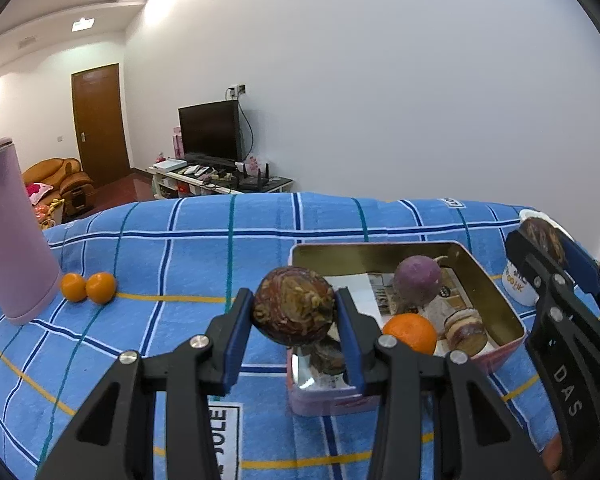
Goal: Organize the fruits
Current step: 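Carry both brown fruits over the pink tin and lower them, then lower both brown fruits into the pink tin and open both grippers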
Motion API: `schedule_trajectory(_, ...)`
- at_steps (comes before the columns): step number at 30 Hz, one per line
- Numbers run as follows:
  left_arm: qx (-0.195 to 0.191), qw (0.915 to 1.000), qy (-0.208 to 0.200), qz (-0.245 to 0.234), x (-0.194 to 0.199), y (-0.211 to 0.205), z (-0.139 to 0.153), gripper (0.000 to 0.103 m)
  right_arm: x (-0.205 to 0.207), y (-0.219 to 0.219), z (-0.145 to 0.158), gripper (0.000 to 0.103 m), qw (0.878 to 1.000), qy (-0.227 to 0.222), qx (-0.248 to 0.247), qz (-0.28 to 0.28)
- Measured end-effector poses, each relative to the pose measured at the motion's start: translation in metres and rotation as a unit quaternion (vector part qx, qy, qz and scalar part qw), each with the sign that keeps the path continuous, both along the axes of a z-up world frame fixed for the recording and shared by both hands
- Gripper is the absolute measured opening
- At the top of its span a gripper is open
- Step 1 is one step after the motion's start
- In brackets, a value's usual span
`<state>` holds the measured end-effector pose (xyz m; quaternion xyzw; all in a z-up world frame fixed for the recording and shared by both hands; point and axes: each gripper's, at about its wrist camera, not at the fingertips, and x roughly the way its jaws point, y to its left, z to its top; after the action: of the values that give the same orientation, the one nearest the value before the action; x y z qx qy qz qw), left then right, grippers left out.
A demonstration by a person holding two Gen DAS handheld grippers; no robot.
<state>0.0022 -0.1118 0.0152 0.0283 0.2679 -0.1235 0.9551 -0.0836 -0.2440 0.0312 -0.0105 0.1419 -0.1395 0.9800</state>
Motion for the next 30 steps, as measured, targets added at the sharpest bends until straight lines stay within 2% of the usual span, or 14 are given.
schedule_trajectory(18, -0.018, 0.9995, 0.014, -0.023, 0.022, -0.024, -0.003, 0.044, 0.013, -0.027, 0.003, 0.046, 0.999, -0.005, 0.014, -0.047)
schedule_trajectory(30, 0.006, 0.9992, 0.035, -0.020, 0.041, -0.040, -0.011, 0.044, 0.044, -0.035, -0.015, 0.046, 0.996, 0.064, 0.057, -0.017)
